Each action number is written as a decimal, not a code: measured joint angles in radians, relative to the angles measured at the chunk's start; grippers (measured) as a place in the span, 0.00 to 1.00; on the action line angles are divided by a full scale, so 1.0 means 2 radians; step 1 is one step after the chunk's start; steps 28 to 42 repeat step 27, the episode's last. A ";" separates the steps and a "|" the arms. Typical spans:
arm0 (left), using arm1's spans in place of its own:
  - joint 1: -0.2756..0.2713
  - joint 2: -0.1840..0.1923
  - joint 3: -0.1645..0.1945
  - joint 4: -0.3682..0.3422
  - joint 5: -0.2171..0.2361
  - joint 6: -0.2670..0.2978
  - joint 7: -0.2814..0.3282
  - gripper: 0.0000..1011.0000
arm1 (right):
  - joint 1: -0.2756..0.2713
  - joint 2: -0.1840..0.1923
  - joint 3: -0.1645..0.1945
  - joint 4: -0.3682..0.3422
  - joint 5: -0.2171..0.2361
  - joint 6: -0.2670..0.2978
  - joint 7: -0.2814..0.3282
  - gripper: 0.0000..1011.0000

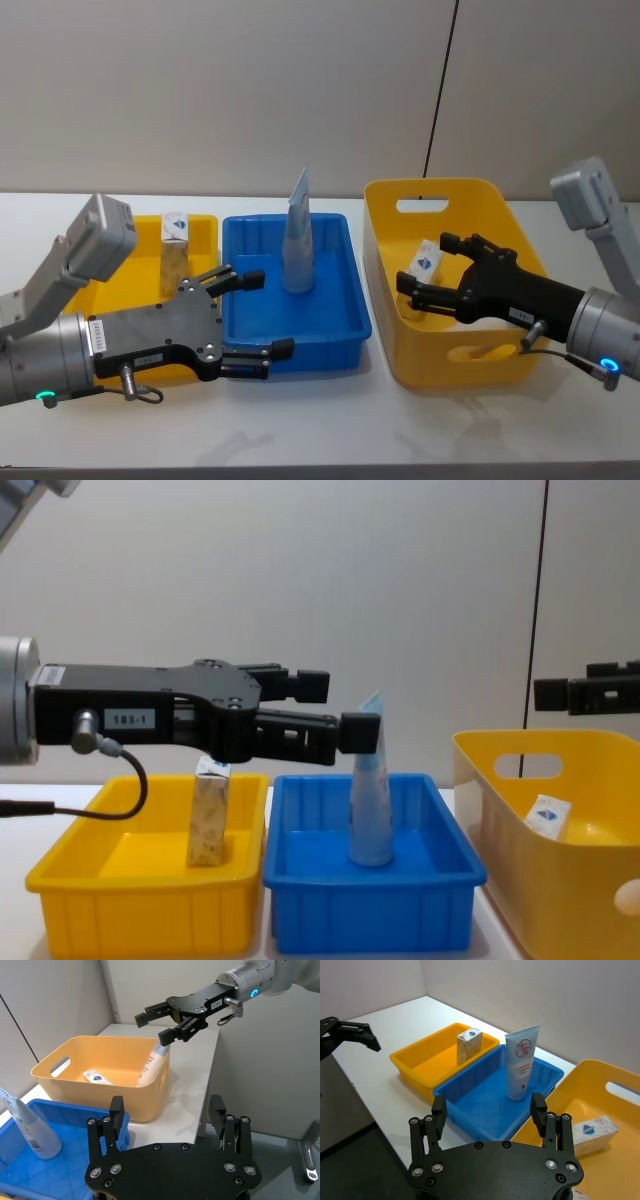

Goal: Bimanual collaborative sorting of washing and personal care products

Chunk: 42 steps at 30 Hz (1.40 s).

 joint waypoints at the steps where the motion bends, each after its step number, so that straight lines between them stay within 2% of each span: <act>1: 0.000 0.000 0.000 0.000 0.000 0.000 0.000 0.99 | -0.002 0.001 0.000 -0.002 0.002 -0.001 0.002 0.99; 17: 0.000 0.000 0.000 0.000 0.000 0.000 0.000 0.99 | -0.016 0.009 0.001 -0.012 0.011 -0.005 0.016 0.99; 42: 0.000 0.000 0.000 0.000 0.000 0.000 0.000 0.99 | -0.019 0.010 0.001 -0.014 0.013 -0.006 0.018 0.99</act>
